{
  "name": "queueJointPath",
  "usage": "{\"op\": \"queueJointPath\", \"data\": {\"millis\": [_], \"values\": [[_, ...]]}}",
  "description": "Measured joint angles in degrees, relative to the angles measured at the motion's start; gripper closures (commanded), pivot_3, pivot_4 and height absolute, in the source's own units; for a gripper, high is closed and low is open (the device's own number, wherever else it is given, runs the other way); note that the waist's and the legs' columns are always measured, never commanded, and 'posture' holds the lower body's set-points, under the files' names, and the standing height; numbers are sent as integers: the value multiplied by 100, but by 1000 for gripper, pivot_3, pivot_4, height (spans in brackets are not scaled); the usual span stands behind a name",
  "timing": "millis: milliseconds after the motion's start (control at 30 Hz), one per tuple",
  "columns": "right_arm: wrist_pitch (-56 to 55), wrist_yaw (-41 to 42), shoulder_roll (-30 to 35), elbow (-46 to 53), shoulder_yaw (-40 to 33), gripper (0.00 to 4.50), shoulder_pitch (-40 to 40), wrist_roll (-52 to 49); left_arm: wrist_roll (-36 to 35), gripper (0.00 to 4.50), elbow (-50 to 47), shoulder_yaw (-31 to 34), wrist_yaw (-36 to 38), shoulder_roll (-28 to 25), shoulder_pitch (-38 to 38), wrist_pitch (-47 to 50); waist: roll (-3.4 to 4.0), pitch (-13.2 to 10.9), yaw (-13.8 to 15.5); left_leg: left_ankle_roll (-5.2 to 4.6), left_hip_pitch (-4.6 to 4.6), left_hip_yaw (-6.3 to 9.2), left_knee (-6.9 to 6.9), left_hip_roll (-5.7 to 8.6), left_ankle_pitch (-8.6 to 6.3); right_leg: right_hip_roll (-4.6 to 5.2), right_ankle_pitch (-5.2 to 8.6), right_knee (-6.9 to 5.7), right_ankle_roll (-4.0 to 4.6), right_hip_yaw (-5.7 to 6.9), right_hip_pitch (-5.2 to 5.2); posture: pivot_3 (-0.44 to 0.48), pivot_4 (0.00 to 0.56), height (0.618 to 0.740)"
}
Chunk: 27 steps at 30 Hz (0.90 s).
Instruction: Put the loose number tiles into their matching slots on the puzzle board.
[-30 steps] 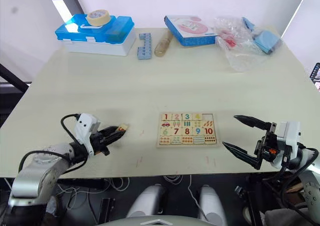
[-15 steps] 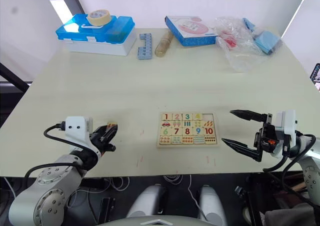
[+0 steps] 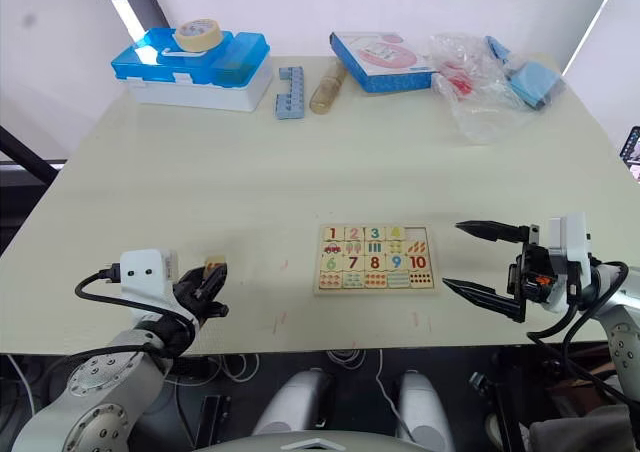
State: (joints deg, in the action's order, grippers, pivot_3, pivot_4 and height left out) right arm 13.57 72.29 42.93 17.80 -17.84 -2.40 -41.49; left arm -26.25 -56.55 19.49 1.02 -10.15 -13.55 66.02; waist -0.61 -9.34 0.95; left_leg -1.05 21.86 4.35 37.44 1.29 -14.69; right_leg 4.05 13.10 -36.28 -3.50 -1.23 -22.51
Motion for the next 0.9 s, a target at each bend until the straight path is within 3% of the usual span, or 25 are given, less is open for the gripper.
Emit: {"op": "queueJointPath", "data": {"millis": [167, 333, 500, 533, 600, 667, 733, 867, 900], "values": [[0, 25, -6, -7, 0, 0, 11, 0, -324, 3538, 43, 16, 637, -503, -16, -134, 0, 0, -2, 0, 0, -2, -1, -1, 0, -1, 1, 0, 1, 2, -1, 0, 150, 740], [-6, -12, -62, -6, 1, 0, -3, -2, -1083, 3538, 692, 409, 2802, -2396, -99, -621, 7, -3, -8, 0, 1, -8, -6, -6, 0, -3, 4, 3, 6, 15, -6, 0, 150, 740], [-59, -74, -204, 23, -4, 0, -151, 7, -1146, 3538, 2193, 415, 5187, -4065, 277, -1781, 11, -5, 7, 0, 9, -13, -8, -5, 0, -1, 5, 10, 6, 22, -7, 0, 150, 740], [-97, -115, -253, 70, -11, 0, -219, 12, -1098, 3538, 2846, 220, 6028, -4562, 639, -2253, 11, -5, 18, 0, 12, -9, -8, -4, 0, -2, 5, 11, 6, 30, -9, 0, 150, 740], [-163, -156, -281, 173, -46, 0, -332, 31, -999, 3538, 3567, -102, 7035, -4957, 1202, -2857, 22, -6, 2, 0, 11, -18, -14, -6, 0, 1, 4, 22, 5, 23, -7, 0, 150, 740], [-200, -188, -301, 223, -58, 0, -398, 57, -885, 3538, 4027, -436, 7715, -5118, 1595, -3315, 25, -8, -14, 0, 12, -27, -24, -6, 0, 1, 3, 32, 5, 19, -8, 0, 150, 740], [-286, -280, -363, 321, -87, 0, -495, 77, -653, 3538, 4802, -1225, 8662, -5337, 2259, -4199, 25, -8, -14, 0, 12, -29, -32, -1, 0, -4, 3, 36, 6, 21, -11, 0, 150, 740], [-371, -384, -405, 443, -114, 0, -602, 92, -583, 3538, 5607, -2531, 8941, -5747, 2990, -5444, 21, -11, -21, 0, 15, -25, -42, -15, 0, -4, 1, 37, 3, 16, -21, 0, 150, 740], [-405, -452, -453, 499, -135, 0, -680, 99, -536, 3538, 6141, -3413, 8950, -5834, 3644, -6276, 20, -12, -9, 0, 16, -24, -41, -12, 0, -4, 1, 38, 3, 18, -19, 0, 150, 740]]}}
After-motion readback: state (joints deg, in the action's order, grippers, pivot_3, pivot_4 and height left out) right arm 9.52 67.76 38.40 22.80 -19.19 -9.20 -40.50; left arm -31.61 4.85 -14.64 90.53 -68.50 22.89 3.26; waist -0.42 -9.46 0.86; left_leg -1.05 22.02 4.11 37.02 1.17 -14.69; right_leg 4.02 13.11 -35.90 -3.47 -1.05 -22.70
